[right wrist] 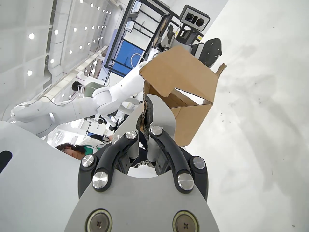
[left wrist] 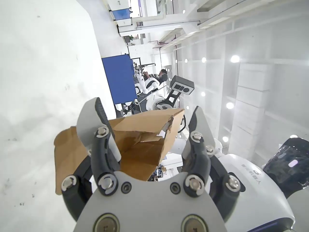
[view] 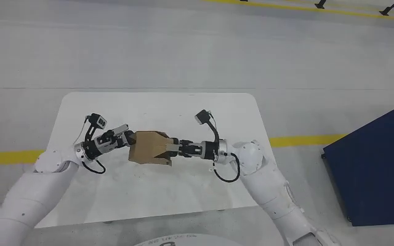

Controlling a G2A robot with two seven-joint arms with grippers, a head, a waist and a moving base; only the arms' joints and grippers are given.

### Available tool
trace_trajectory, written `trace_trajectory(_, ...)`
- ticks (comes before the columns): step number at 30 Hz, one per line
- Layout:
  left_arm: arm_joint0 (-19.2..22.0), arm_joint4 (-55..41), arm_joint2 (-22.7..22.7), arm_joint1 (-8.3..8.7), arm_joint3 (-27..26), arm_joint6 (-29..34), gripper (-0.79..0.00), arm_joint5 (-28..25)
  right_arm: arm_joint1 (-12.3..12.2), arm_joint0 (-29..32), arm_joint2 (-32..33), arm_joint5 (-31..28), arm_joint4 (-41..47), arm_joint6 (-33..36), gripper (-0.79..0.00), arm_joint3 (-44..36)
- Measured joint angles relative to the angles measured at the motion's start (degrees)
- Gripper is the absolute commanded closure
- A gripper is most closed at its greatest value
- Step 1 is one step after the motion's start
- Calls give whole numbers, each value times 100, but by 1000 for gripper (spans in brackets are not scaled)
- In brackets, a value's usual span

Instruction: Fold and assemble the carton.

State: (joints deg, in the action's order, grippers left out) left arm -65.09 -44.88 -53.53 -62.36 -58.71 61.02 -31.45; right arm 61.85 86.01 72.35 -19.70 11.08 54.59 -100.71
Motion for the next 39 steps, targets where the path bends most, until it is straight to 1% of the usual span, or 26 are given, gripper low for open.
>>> trace_trajectory(4,-64,37,-89,2,2,-21,-760,-16,-11,-35,19,-2,120,19,0,59)
trace_trajectory(7,-184,-76,-212,16,-49,12,-785,-131,-20,-32,40,-3,184,-1,0,77)
trace_trajectory(10,-365,-232,-327,34,-150,188,-785,-313,-29,-34,36,13,221,30,0,84)
trace_trajectory(13,-478,-77,-353,39,-256,200,-785,-444,-32,-71,1,77,201,27,0,90)
trace_trajectory(17,-547,-32,-376,29,-424,157,-785,-400,-31,-98,-49,126,174,-53,0,90)
trace_trajectory(20,-600,-26,-421,28,-524,245,-785,-500,-37,-101,-77,121,177,-33,0,80)
trace_trajectory(21,-615,18,-435,28,-555,239,-779,-558,-39,-102,-87,122,170,-22,0,77)
trace_trajectory(25,-715,281,-461,23,-780,81,-646,-748,-47,-131,-153,169,142,66,0,62)
trace_trajectory(26,-735,332,-459,23,-836,68,-637,-745,-48,-138,-164,175,137,70,0,62)
trace_trajectory(31,-831,504,-453,15,-1070,24,-493,-754,-55,-156,-193,195,113,21,0,68)
trace_trajectory(32,-848,505,-451,13,-1094,39,-489,-770,-56,-158,-197,195,112,16,0,69)
trace_trajectory(34,-870,570,-468,12,-1094,7,-511,-799,-60,-164,-202,208,112,-7,0,81)
trace_trajectory(39,-885,678,-604,12,-1009,-338,-533,-814,-75,-146,-169,160,169,-7,0,80)
